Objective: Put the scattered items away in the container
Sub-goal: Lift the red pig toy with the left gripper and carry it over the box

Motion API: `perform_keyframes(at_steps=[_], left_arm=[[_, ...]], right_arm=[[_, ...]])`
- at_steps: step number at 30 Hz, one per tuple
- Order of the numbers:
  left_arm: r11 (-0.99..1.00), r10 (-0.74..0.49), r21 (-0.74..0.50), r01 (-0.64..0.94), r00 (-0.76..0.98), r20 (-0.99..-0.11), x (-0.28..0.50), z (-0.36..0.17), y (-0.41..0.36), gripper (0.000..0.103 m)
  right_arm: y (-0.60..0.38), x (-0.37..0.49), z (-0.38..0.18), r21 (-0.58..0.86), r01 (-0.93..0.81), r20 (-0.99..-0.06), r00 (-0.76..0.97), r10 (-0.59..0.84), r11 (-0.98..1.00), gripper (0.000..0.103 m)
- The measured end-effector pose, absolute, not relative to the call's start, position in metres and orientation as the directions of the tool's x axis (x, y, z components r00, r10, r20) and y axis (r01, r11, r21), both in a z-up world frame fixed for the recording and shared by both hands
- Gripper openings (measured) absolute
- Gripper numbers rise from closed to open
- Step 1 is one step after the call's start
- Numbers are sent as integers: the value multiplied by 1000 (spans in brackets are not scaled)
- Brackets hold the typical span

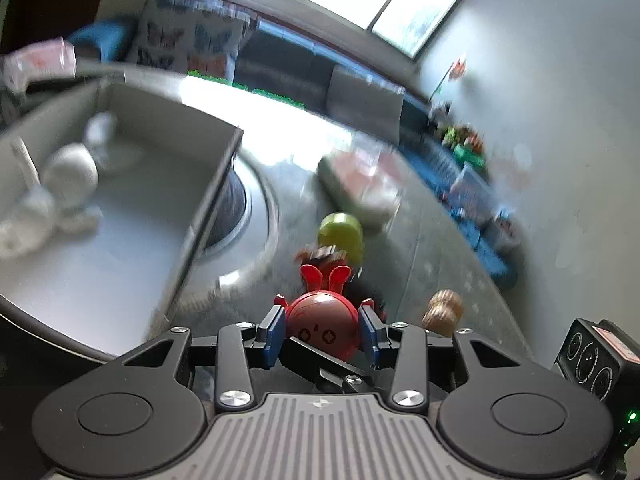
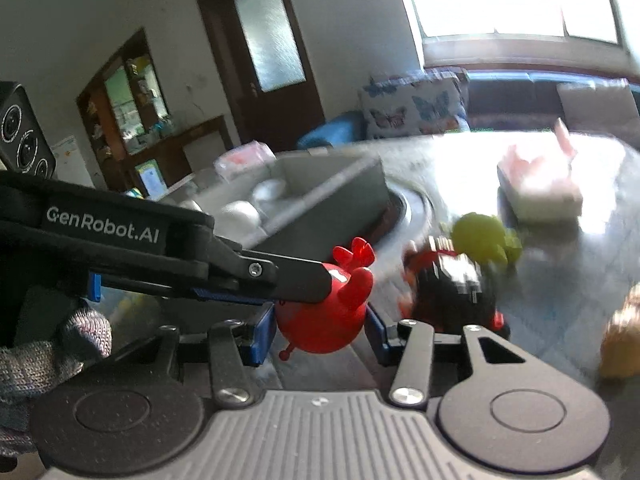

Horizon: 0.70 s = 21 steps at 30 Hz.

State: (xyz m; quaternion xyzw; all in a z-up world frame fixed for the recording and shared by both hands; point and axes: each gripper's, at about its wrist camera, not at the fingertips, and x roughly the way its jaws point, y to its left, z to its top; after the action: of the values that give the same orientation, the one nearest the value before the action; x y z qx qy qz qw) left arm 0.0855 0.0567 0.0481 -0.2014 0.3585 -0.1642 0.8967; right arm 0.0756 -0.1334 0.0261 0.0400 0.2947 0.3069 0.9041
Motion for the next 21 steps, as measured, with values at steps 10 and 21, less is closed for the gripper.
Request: perform_keyframes(at_steps=[10,21], left_arm=[[881,-337,-466,83,801,-495,90,85,114,43],[796,-349,-602,-56,770,-534,144,52,186,43]], right_arm=[[-79,102,74,207,-655,-426,608,670,727,48],[-7,163,66,183,-710,-548,501,670,680,48]])
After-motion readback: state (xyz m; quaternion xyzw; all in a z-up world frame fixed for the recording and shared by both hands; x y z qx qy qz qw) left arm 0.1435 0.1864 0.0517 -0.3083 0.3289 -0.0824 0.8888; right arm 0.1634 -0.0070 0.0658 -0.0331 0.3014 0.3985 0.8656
